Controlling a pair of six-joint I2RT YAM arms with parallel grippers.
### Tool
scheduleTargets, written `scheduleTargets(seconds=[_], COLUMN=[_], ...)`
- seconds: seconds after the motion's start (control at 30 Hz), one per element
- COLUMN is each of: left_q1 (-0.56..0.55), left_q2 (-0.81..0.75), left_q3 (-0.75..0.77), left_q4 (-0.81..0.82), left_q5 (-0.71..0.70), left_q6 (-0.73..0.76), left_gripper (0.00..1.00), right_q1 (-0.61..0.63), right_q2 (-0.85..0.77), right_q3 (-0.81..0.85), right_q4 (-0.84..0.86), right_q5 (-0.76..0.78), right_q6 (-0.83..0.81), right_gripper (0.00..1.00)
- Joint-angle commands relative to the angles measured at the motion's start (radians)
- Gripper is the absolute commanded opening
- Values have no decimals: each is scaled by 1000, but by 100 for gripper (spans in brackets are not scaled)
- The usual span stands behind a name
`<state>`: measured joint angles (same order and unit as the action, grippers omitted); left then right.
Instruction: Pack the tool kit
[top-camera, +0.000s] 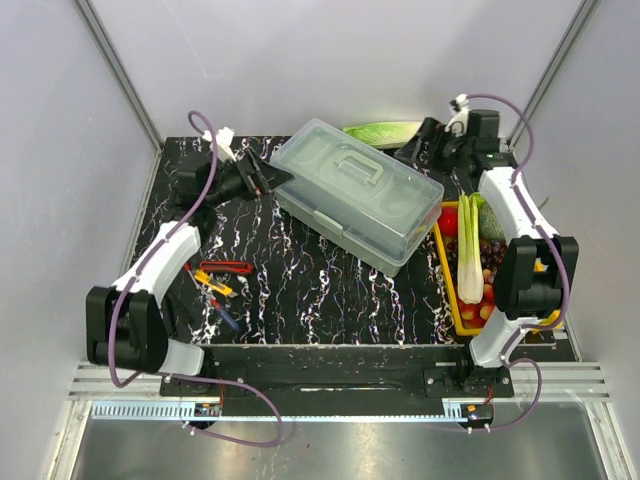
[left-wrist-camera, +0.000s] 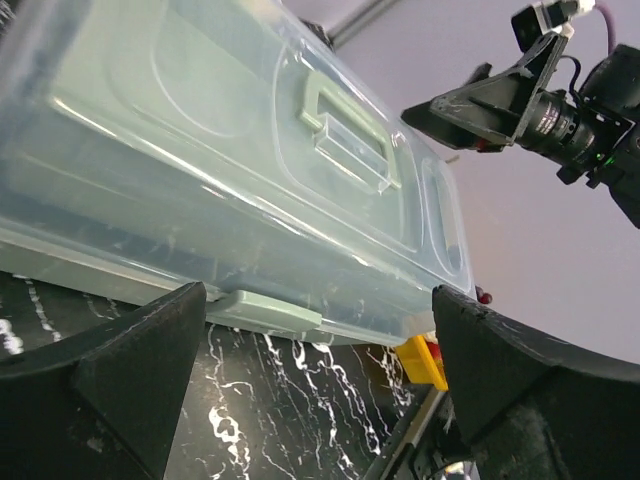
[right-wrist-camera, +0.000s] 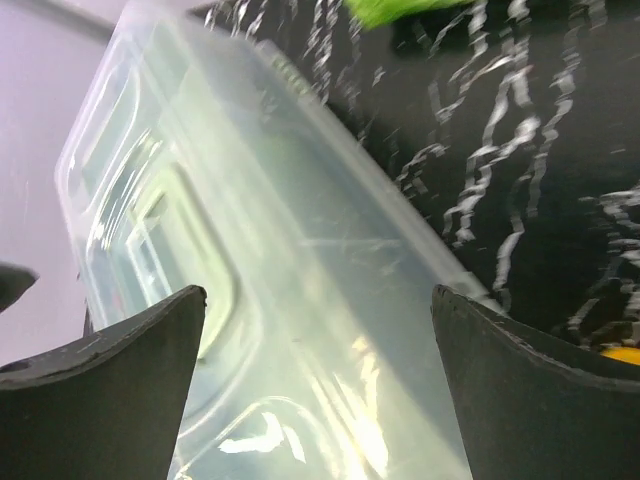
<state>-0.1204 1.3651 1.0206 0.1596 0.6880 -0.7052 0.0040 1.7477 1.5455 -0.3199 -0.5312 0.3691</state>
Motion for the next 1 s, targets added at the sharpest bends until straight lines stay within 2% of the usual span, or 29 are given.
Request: scheduleTargets(seconds=[0.0,0.13,0.37,0.53,0.7,0.97], left_q1=[-44,-87,-137,-156,-174,-176], left_q2=[98,201,316,321,296,325], left_q3=[42,101,176,184,154,242], left_q4=[167,207,187,132,103,43], left_q5=[35,10,-36,-99,-156,-195], left_q6=[-77,-100,-99,-67,-20,10], left_gripper=[99,99,98,96,96,98], right_q1=[105,146,231,274,294,304], right_q2=[-43,-66,-135,-211,-284,-260], right_q3=[-31,-84,-186,-246,-304,-224], right_q4=[50,32,-27,-82,-117,-149], right_q5=[-59,-43,114,206,227,373], right_q6=[10,-15,-58,-85,-101,-70], right_gripper=[99,100,98,95,95,96])
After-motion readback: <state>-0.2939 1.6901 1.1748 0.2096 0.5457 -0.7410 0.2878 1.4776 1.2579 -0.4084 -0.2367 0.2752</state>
